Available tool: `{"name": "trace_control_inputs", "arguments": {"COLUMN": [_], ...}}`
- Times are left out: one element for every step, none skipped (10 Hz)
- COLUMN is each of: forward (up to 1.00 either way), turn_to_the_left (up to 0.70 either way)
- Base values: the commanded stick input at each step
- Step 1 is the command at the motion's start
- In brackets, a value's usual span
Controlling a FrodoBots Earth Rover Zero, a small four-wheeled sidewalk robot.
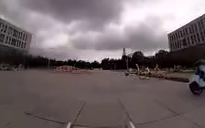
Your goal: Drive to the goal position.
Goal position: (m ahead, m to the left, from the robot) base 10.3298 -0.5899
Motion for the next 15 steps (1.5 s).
{"name": "trace_control_inputs", "arguments": {"forward": [0.50, 0.50, 0.50, 0.50, 0.50, 0.50, 0.50, 0.50, 0.50, 0.50, 0.50, 0.50, 0.19, 0.40, 0.50], "turn_to_the_left": [0.01, 0.01, 0.01, 0.01, 0.01, 0.01, 0.01, 0.01, 0.01, 0.01, 0.01, 0.01, 0.00, 0.01, 0.01]}}
